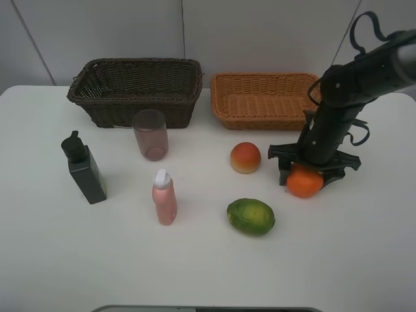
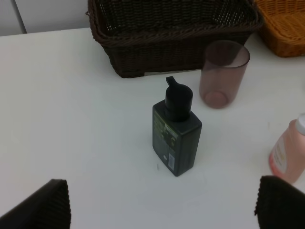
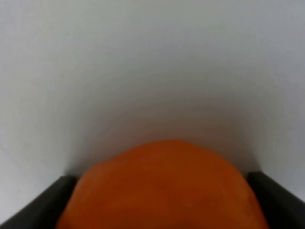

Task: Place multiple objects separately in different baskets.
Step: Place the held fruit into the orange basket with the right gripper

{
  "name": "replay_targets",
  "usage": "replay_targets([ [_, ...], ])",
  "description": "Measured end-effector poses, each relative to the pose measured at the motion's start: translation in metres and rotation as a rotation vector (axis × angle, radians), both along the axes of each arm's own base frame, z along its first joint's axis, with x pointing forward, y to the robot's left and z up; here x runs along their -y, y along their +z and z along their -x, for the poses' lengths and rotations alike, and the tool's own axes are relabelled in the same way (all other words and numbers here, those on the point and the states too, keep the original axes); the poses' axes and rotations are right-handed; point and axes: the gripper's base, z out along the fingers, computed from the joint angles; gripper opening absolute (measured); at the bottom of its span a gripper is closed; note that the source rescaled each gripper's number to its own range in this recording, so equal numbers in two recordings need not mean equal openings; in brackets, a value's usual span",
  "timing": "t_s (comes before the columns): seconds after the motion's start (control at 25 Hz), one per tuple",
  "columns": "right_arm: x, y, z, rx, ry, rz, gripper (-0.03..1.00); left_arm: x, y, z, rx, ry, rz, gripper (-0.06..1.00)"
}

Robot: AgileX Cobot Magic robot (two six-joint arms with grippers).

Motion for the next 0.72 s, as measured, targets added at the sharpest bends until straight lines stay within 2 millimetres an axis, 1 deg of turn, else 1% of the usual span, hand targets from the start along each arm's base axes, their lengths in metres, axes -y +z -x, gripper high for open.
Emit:
replay_targets([
  [0.24, 0.000, 0.000, 0.000, 0.002, 0.000, -0.001, 0.30, 0.000, 0.000, 0.000, 0.000, 0.000, 0.000, 1.00],
  [0.4, -0.002, 0.007, -0.006, 0.009, 0.012, -0.002, 0.30, 0.000, 0.000, 0.000, 0.000, 0.000, 0.000, 1.00],
  [0.48, -0.002, 0.019, -0.009, -0.001, 0.039, 0.011, 0.30, 0.000, 0.000, 0.000, 0.000, 0.000, 0.000, 1.00],
  [0.64, -0.004, 0.051, -0.024, -0.004, 0.119, 0.036, 0.30, 0.000, 0.000, 0.000, 0.000, 0.000, 0.000, 1.00],
  [0.68, -0.004, 0.051, -0.024, -0.004, 0.119, 0.036, 0.30, 0.000, 0.000, 0.000, 0.000, 0.000, 0.000, 1.00],
  [0.72, -0.005, 0.060, -0.029, 0.001, 0.147, 0.037, 0.30, 0.000, 0.000, 0.000, 0.000, 0.000, 0.000, 1.00],
])
